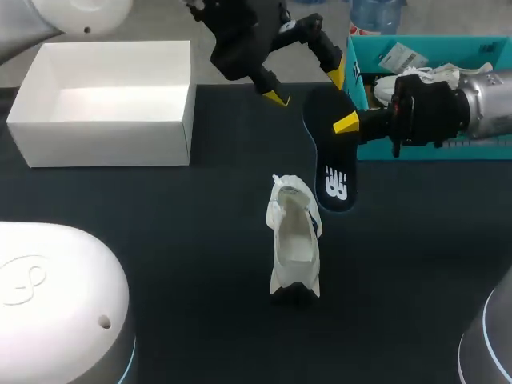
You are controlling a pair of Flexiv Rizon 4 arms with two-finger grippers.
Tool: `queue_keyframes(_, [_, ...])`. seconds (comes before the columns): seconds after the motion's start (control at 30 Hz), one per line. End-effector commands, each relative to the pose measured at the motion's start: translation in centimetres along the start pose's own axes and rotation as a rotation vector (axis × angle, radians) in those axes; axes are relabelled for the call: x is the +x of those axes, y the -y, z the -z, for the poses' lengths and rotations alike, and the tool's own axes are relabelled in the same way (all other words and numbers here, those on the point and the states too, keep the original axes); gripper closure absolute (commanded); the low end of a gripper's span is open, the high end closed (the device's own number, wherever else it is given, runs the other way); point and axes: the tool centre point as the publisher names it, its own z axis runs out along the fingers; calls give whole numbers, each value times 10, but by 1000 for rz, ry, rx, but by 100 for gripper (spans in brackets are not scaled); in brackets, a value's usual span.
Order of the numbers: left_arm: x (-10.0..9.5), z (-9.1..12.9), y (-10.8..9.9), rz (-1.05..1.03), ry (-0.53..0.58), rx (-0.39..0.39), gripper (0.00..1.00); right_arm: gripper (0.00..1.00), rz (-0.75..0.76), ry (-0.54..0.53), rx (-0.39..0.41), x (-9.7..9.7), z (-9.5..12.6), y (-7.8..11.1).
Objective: Take the shoe out of the shoebox, open the shoe tongue, remove and reinsert the insole, then place the shoe into the shoebox
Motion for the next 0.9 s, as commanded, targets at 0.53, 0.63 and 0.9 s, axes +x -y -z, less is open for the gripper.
queue_keyframes(0.53, [0,-6,-4,229,-306,269,0,100,14,4,9,-2,-4,-4])
queue_keyframes(0.63, [0,-6,-4,229,-306,269,0,100,18,4,7,-2,-4,-4])
queue_keyframes(0.9, [-4,-2,-19,267,-376,-34,0,100,10,5,9,-4,-6,-9])
